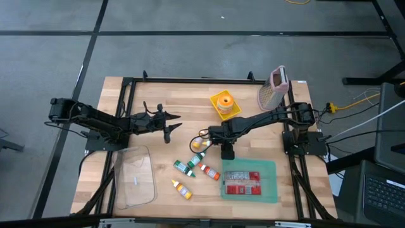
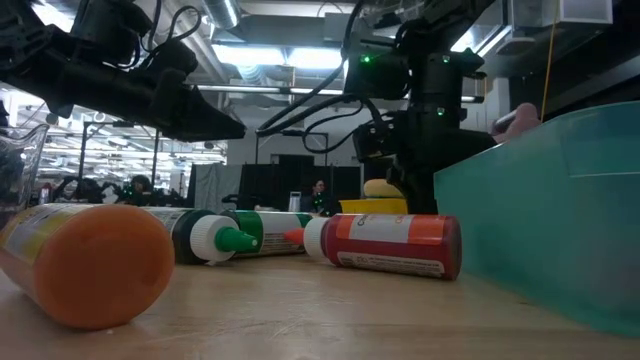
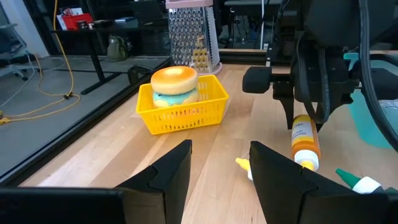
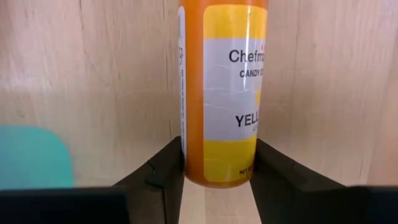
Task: Pick & Place Food Item
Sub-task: Put the top right yellow food coloring bottle into the transparent bin
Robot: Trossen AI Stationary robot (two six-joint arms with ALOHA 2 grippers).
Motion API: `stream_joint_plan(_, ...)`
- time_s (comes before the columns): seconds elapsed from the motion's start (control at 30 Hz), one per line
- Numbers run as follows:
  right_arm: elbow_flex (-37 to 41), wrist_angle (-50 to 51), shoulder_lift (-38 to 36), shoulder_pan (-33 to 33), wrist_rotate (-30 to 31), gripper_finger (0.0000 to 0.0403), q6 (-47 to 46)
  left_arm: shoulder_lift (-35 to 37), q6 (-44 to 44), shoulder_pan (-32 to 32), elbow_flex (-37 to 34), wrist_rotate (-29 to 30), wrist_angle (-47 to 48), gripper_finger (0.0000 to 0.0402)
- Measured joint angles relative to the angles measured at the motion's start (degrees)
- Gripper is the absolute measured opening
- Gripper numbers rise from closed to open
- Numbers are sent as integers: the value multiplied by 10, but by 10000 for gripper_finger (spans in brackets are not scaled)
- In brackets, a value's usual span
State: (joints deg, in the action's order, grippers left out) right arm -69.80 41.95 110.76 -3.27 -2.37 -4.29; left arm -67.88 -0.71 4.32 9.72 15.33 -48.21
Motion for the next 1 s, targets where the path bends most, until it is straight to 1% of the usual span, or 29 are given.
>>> stream_joint_plan(0.2,1,-2,-3,-2,1,145,-19,0,-1,0,0,0,0,159)
stream_joint_plan(0.27,1,-10,-11,-4,10,145,-28,0,-1,0,0,0,0,159)
stream_joint_plan(0.53,1,-24,-92,-16,53,143,-55,0,-14,0,0,-1,0,159)
stream_joint_plan(0.63,1,-34,-117,-21,73,143,-60,0,-31,0,6,-32,0,159)
stream_joint_plan(0.7,1,-41,-122,-22,76,143,-60,0,-46,0,18,-78,2,159)
stream_joint_plan(0.77,1,-55,-122,-22,63,143,-61,0,-78,-3,34,-115,22,159)
stream_joint_plan(0.83,1,-65,-122,-20,46,143,-62,0,-129,-14,56,-114,68,159)
stream_joint_plan(0.93,1,-78,-122,-19,40,143,-60,0,-226,-39,92,-61,162,159)
stream_joint_plan(1.0,1,-83,-122,-19,38,143,-57,0,-296,-58,113,-14,200,159)
